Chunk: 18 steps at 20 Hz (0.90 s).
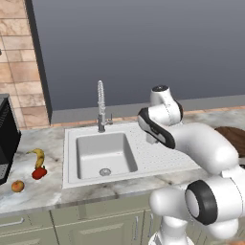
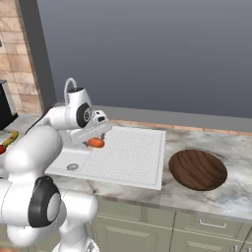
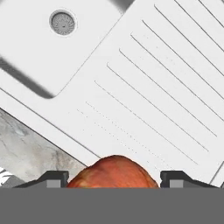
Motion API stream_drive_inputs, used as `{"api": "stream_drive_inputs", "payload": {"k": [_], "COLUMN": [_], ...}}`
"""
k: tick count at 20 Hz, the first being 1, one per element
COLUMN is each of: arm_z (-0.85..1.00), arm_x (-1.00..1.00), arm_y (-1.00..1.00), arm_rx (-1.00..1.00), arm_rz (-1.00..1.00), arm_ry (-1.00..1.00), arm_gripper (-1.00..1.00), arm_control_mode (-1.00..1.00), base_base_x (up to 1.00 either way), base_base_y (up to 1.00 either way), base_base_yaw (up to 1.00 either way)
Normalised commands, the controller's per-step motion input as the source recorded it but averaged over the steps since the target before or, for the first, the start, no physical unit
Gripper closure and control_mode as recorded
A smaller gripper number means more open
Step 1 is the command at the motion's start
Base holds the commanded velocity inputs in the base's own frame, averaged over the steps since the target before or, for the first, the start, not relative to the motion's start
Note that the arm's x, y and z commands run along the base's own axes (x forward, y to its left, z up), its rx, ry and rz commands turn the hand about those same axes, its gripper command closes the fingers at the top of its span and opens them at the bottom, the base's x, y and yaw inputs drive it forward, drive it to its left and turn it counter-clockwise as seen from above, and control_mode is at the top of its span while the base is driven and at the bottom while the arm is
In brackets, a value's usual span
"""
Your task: There is a mixed pile of frozen fruits and vegetables on the counter. Locate all the frozen vegetables and place the items in a bowl on the counter. Take all the frozen fruits and defrost them in a running sink.
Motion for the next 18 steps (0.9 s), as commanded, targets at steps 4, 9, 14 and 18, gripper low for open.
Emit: {"api": "stream_drive_inputs", "payload": {"k": [4, 9, 14, 18], "arm_z": [0.00, 0.00, 0.00, 0.00], "arm_x": [0.23, 0.23, 0.17, 0.16], "arm_y": [-0.46, -0.35, -0.33, -0.40], "arm_rx": [0.00, 0.00, 0.00, 0.00], "arm_rz": [-0.05, -0.01, -0.10, -0.21], "arm_ry": [0.01, 0.00, 0.00, 0.01], "arm_gripper": [1.00, 1.00, 1.00, 1.00], "arm_control_mode": [-1.00, -1.00, -1.00, -1.00], "base_base_x": [0.00, 0.00, 0.00, 0.00], "base_base_y": [0.00, 0.00, 0.00, 0.00], "base_base_yaw": [0.00, 0.00, 0.00, 0.00]}}
